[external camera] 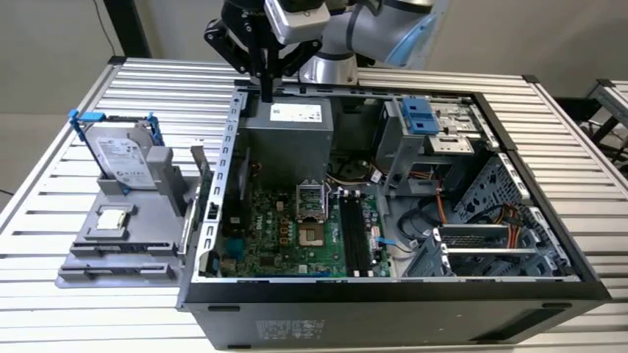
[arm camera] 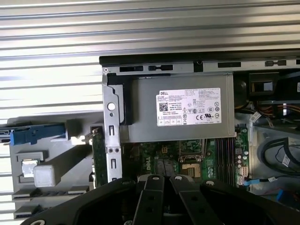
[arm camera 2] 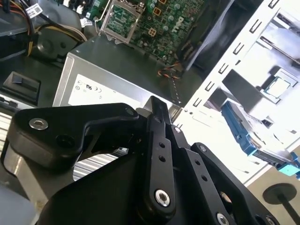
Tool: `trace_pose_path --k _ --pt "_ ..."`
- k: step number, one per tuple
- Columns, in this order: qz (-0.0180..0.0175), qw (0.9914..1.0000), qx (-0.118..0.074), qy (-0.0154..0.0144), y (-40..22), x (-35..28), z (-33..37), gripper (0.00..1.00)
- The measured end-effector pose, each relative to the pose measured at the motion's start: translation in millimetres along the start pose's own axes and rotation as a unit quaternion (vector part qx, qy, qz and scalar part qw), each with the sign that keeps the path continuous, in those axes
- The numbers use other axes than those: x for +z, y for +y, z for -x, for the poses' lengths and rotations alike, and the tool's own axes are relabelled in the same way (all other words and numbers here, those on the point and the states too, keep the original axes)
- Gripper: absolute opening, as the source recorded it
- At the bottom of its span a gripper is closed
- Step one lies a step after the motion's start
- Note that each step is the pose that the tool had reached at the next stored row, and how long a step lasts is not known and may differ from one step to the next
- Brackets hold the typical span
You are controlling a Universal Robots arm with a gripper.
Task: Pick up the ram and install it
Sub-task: 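Reach for the ram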
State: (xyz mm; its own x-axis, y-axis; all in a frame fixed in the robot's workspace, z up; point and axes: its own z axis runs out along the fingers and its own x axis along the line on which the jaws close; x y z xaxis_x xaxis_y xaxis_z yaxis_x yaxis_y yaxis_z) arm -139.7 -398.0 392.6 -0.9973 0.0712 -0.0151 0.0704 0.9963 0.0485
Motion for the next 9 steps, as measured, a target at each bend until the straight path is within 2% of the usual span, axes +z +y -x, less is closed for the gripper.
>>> trace_pose_path --k 9 --pt "-0.0001 1.0 0.0 0.0 -0.8 -0.3 -14.7 0.0"
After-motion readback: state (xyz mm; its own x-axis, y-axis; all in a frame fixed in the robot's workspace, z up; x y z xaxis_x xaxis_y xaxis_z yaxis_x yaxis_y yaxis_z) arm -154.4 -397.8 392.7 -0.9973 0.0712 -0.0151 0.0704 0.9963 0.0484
